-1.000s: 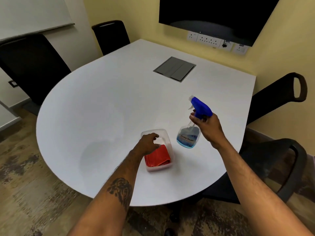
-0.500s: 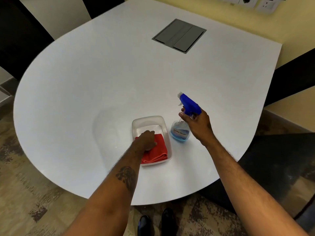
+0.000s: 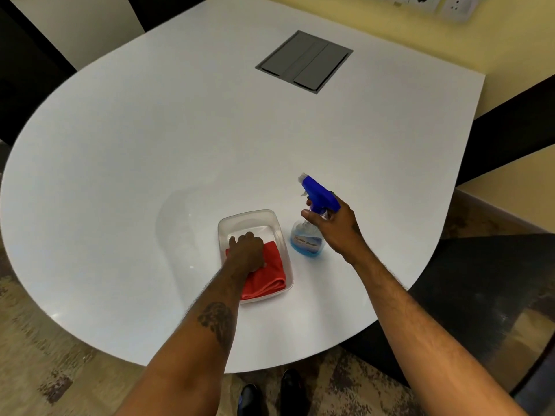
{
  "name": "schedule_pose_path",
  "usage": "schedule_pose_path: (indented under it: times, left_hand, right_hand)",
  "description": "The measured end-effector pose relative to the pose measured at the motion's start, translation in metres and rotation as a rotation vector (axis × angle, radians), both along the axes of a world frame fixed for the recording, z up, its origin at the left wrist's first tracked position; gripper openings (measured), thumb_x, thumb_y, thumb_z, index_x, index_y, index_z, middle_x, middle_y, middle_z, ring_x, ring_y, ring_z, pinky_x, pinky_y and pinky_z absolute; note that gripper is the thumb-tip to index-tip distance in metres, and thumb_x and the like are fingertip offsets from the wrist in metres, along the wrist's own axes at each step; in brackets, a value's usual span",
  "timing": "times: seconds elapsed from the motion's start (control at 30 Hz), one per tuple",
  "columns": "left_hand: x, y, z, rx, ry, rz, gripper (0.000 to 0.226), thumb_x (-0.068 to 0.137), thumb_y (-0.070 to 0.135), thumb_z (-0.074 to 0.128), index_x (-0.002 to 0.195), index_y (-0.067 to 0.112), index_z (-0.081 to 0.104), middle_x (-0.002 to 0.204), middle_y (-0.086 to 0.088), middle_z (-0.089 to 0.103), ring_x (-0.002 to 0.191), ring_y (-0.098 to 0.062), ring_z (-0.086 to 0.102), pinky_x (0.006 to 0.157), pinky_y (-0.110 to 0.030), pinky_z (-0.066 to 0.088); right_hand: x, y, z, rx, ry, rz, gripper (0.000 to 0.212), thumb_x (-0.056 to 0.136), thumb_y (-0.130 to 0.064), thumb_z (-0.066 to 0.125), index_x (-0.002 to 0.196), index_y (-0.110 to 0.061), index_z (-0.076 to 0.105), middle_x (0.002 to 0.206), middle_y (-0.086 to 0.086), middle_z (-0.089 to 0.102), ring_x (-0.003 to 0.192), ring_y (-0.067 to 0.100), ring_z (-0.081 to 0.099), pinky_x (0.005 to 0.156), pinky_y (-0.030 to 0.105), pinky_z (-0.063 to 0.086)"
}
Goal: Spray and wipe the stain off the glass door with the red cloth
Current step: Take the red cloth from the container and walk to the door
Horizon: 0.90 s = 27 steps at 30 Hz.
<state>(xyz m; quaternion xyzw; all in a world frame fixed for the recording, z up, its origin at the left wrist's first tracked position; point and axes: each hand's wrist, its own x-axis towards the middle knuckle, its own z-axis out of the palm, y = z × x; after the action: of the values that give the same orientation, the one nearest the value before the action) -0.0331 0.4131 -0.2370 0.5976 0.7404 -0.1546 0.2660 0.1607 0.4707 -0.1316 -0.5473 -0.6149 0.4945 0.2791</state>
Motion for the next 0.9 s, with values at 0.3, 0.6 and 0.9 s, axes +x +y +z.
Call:
schedule_pose_path:
  times: [0.3, 0.6, 0.9]
  left_hand:
    - [-0.004, -0.003, 0.052, 0.033, -0.198, 0.109, 0.056, 0.09, 0.035, 0.073, 0.135, 0.01, 0.051, 0.141, -0.012, 0.056, 0.129, -0.031, 0.053, 0.106, -0.042, 0.045]
    - [-0.013, -0.045, 0.143, 0.256, -0.634, 0.458, 0.063, 0.085, 0.031, 0.08, 0.14, 0.015, 0.056, 0.137, -0.009, 0.063, 0.124, -0.031, 0.06, 0.109, -0.045, 0.047]
    - [-0.019, -0.146, 0.248, 0.481, -1.154, 0.642, 0.041, 0.08, 0.029, 0.085, 0.117, 0.013, 0.073, 0.11, -0.006, 0.078, 0.107, -0.029, 0.074, 0.098, -0.042, 0.058]
  right_hand:
    - [0.01, -0.007, -0.002, -0.063, -0.03, 0.015, 0.054, 0.082, -0.021, 0.079, 0.13, -0.014, 0.052, 0.117, 0.001, 0.062, 0.112, 0.024, 0.058, 0.087, 0.032, 0.049]
    - [0.039, -0.054, 0.017, 0.037, -0.085, -0.231, 0.039, 0.082, -0.019, 0.079, 0.116, -0.015, 0.06, 0.111, 0.006, 0.066, 0.104, 0.022, 0.063, 0.071, 0.016, 0.045]
    - [-0.012, -0.149, 0.091, -0.146, 0.379, 0.091, 0.079, 0.072, -0.065, 0.068, 0.138, -0.029, 0.046, 0.123, -0.003, 0.063, 0.117, 0.019, 0.06, 0.099, 0.043, 0.049]
